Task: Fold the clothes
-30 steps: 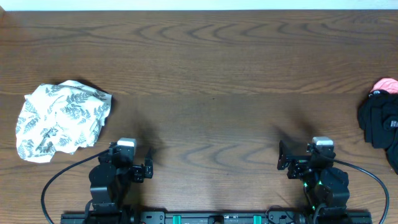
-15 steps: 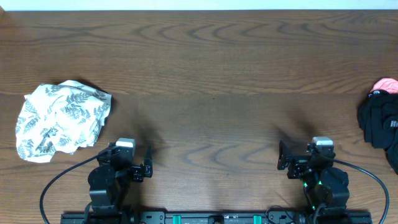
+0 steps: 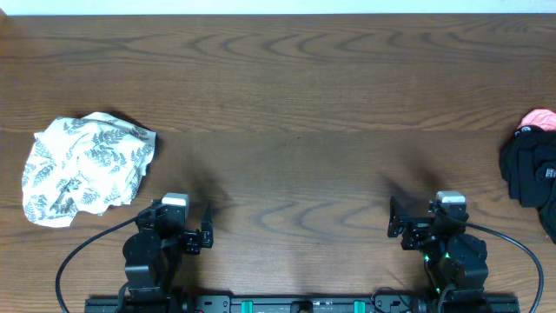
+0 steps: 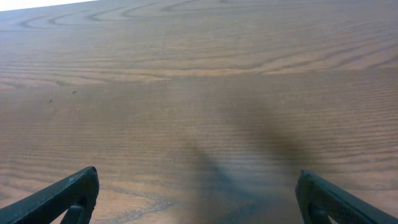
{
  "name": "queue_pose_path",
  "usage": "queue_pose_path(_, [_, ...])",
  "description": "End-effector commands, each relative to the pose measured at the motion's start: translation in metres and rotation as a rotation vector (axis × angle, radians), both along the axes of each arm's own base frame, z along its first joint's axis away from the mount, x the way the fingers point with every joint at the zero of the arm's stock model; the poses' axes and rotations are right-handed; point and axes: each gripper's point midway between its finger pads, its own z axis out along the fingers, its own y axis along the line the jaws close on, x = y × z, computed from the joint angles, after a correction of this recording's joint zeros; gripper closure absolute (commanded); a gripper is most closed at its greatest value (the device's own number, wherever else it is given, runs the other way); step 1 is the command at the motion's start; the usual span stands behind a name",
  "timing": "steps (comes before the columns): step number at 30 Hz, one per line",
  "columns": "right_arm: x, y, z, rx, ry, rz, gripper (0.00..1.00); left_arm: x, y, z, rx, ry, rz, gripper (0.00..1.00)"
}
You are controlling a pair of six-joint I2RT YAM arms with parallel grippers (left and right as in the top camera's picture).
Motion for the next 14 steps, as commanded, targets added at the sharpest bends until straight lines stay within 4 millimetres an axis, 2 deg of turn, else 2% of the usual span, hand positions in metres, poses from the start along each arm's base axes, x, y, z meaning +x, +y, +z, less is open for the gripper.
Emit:
queue_pose_path(1, [0.0001,-0.0012,0.0003,0.008,-0.004,-0.008,0.01,0.0001,-0.0008,-0.0050,-0.005,0.005,-0.001,0.02])
queue_pose_path(14, [0.0001,-0.0012,0.0003,0.008,-0.004,-0.008,0.01,0.0001,-0.0008,-0.0050,-0.005,0.005,-0.001,0.02])
